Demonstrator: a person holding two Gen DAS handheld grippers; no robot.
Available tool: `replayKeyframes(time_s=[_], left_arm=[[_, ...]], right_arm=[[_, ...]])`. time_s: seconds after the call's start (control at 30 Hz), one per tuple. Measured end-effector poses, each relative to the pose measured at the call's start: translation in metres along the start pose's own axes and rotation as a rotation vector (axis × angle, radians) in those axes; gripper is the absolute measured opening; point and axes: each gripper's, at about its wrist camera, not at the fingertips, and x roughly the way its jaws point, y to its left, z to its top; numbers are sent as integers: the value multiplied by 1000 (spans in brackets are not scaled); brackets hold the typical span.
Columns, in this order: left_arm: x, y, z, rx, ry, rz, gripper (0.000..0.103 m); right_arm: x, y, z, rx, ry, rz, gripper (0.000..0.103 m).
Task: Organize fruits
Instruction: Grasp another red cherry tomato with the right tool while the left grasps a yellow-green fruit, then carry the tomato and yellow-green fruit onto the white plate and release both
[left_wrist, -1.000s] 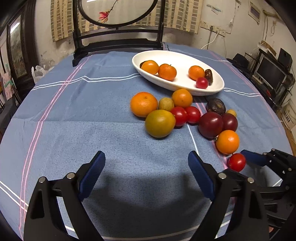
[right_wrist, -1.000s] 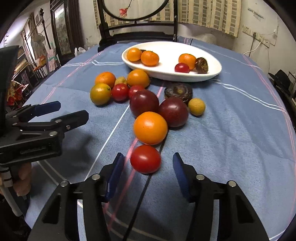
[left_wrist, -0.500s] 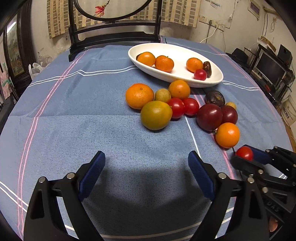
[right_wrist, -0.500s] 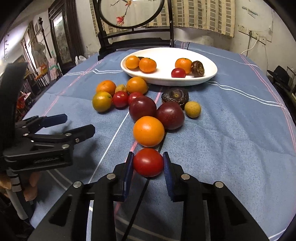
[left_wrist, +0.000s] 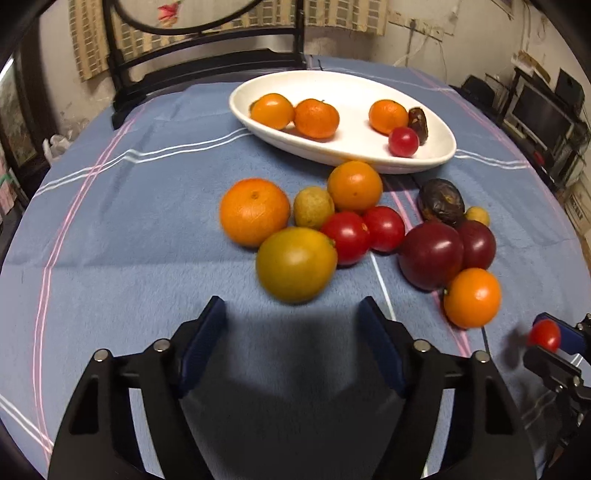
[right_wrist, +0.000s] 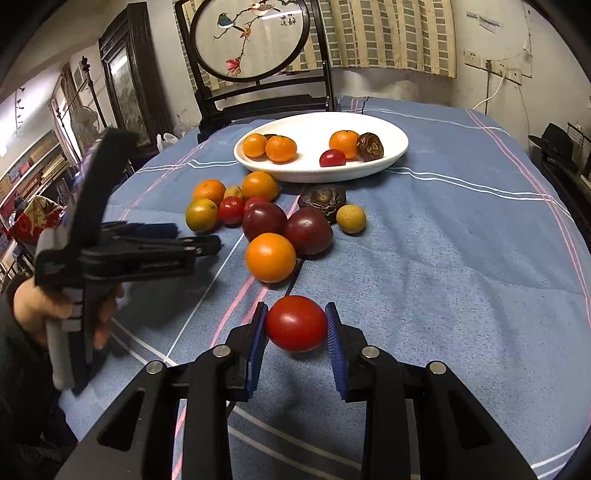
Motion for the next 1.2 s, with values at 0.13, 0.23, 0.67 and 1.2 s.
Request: replayKeyframes(time_s=[0.13,0.23,0.67,1.2], left_arm=[[6,2,12,0,2,-2,61],[9,4,19,-12,2,-8,53],[-27,1,-2,29,-63,-77,40],[-43,-13,97,58,-172,-115,40]], right_arm=[[2,2,0,-8,7,8,31],[2,3,0,-12,8,6,31],[-4,-1,9,-19,-9,-44,31],[10,8,117,-187,-137,-90,31]])
